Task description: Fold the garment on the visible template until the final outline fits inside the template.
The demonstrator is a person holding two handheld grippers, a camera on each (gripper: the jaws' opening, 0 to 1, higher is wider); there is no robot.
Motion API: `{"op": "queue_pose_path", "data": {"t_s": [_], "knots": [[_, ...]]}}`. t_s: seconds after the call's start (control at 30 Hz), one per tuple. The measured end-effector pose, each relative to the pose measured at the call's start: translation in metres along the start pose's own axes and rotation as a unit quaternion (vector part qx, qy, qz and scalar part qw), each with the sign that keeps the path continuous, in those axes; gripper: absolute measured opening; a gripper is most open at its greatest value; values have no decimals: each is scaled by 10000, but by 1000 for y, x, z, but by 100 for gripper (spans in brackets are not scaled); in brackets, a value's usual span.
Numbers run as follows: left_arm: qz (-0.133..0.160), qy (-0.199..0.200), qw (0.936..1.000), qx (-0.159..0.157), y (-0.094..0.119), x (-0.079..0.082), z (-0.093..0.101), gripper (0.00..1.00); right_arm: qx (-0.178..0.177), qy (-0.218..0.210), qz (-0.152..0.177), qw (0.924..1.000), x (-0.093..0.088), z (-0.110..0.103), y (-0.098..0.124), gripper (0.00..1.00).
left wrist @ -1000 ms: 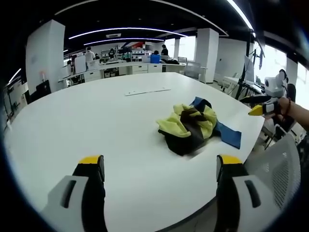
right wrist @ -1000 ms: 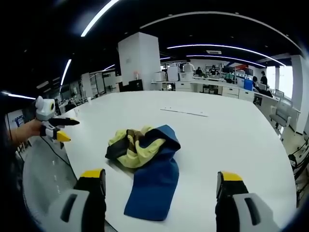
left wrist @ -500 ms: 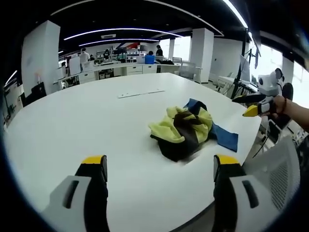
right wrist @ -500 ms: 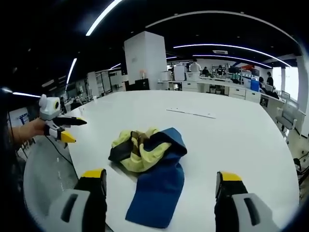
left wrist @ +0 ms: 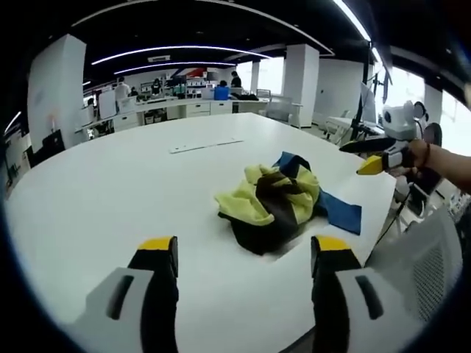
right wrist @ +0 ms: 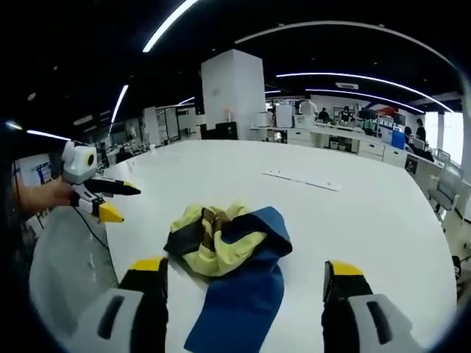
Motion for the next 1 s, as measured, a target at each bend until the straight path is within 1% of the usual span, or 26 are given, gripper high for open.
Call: {"op": "queue_pose_path", "data": {"t_s": [0.1,0.23,0.33,0.43,0.5,0.6,0.7,0.8,0.93,1.0], "knots": [[-5,-19,10000,-35,-4,0,2,67,64,39,-8,10000,2,0,-5,80],[-40,-16,9999,-137,-9,-1,4,60,150,75,3,9999,5,-1,-11,74],[-50,-39,9998,-175,-12,-3,7,58,203,154,-7,9997,8,-2,-16,70],[-20,-138,9998,-159,-14,-4,10,50,285,224,-44,9993,9,-2,-21,64],[-15,-151,9996,-232,-16,-5,14,49,348,275,-76,9990,10,-3,-24,59],[-48,-150,9993,-332,-21,-8,20,47,399,329,-114,9986,10,-4,-29,57],[-66,-157,9989,-436,-25,-9,25,44,455,393,-133,9981,12,-4,-34,52],[-108,-165,9984,-530,-31,-10,28,39,491,423,-152,9978,13,-4,-39,50],[-137,-112,9974,-699,-38,-10,34,30,537,434,-182,9974,15,-2,-45,46],[-199,-137,9969,-748,-42,-12,36,29,617,468,-226,9967,14,-2,-49,43]]}}
Point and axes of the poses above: the point that each gripper's makers call its tool centre point, and the gripper's own axes: y roughly backward along the fingers, z roughly to its right, x roughly out of its top, the point moved 4 cm from there along y, roughly backward along the fingers, and after that the axes turned 4 degrees about y, right-handed, at the moved point
